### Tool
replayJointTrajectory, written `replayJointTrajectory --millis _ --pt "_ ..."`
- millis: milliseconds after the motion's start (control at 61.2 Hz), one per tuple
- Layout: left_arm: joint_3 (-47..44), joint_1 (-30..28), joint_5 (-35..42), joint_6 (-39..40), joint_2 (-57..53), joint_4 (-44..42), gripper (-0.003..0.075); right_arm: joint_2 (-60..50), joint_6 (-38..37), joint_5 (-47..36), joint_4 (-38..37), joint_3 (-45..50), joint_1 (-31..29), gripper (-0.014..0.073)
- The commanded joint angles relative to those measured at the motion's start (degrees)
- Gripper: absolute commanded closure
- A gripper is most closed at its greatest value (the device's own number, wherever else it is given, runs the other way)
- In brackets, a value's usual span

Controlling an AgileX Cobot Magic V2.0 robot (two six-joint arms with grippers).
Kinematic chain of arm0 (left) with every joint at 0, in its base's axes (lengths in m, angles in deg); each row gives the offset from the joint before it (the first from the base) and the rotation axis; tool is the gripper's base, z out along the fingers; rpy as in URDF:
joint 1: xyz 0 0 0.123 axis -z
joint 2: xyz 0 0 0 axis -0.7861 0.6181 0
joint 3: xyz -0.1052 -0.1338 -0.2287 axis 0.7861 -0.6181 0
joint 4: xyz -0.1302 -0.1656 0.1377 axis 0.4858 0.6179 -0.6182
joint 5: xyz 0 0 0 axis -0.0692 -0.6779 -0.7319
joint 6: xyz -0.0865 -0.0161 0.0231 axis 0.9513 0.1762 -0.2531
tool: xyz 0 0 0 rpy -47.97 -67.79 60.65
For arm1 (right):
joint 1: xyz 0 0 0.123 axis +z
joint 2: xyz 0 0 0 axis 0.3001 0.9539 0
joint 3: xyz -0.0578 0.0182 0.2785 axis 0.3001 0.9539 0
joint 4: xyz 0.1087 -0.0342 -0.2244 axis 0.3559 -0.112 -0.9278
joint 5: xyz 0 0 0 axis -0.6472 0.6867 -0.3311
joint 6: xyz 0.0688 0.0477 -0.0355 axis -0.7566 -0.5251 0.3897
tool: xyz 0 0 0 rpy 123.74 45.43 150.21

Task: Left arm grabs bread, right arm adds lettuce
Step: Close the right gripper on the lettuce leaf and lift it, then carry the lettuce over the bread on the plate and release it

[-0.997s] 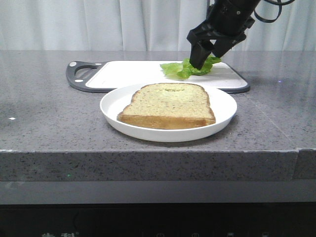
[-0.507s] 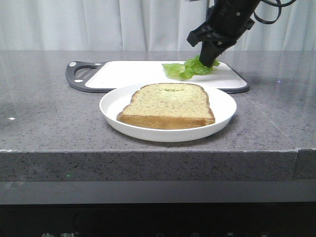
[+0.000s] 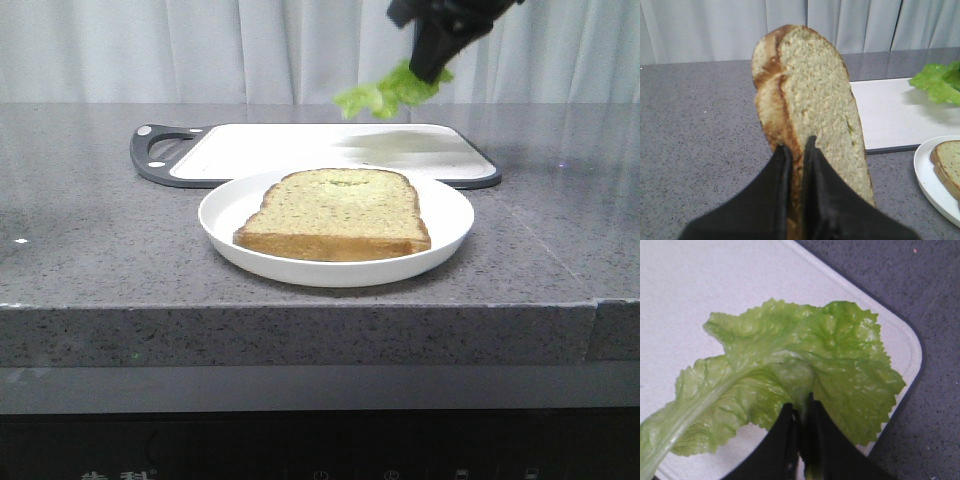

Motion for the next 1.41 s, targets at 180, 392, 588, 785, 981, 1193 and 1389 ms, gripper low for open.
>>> replayJointTrajectory --millis 180,392,588,785,981,1193,1389 --pt "1.63 -0.2 4.01 0.4 0.08 -1.14 0.0739 -15.66 5.3 -11.31 8.4 12.38 0.61 0.0708" --pt "1.63 -0.2 4.01 0.4 0.08 -1.14 0.0739 -27.66 10.45 -22.0 10.48 31.65 5.52 0.0708" --pt "1.63 -0.2 4.01 0.4 0.08 -1.14 0.0739 -34.46 10.44 -28.87 12.2 43.58 9.79 0.0708" --pt "1.63 -0.2 3.91 0.4 0.08 -1.14 0.0739 -34.72 10.46 -24.44 18.09 46.15 10.42 0.0715" --pt "1.63 -0.2 3.91 0.4 0.08 -1.14 0.0739 -33.52 10.51 -23.81 18.09 48.12 12.06 0.0715" --pt "1.6 -0.2 3.41 0.4 0.08 -1.14 0.0739 -31.82 10.51 -23.17 18.32 48.3 13.63 0.0715" --pt "1.49 -0.2 3.19 0.4 0.08 -1.14 0.0739 -31.82 10.51 -23.11 18.25 48.3 13.63 0.0713"
